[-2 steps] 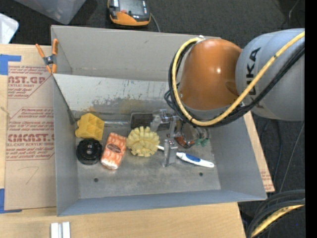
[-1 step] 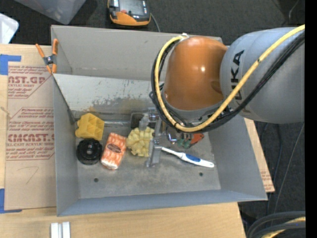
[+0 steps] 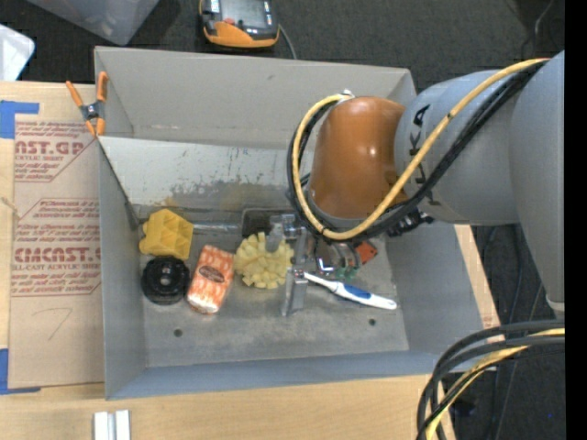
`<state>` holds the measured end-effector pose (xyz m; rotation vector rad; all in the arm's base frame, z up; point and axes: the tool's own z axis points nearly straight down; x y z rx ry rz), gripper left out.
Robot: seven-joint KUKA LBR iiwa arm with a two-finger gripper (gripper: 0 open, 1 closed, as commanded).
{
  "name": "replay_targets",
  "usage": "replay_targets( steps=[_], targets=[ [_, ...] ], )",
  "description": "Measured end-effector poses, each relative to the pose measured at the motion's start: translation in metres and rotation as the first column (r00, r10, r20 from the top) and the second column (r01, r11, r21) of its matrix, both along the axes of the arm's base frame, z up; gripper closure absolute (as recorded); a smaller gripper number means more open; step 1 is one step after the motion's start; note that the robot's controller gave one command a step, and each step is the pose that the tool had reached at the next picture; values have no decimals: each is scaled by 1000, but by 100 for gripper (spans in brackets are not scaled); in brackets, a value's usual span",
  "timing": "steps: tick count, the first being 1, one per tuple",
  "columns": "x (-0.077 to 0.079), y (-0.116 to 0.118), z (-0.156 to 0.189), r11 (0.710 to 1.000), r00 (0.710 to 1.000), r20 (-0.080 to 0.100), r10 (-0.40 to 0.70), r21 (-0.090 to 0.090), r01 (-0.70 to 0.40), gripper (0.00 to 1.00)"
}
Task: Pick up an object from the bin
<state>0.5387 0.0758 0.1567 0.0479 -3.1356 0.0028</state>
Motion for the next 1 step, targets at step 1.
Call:
replay_targets(
  steps=[1],
  targets=[
    [-11, 36, 44, 1000, 999, 32, -19, 14, 19, 0]
  ],
)
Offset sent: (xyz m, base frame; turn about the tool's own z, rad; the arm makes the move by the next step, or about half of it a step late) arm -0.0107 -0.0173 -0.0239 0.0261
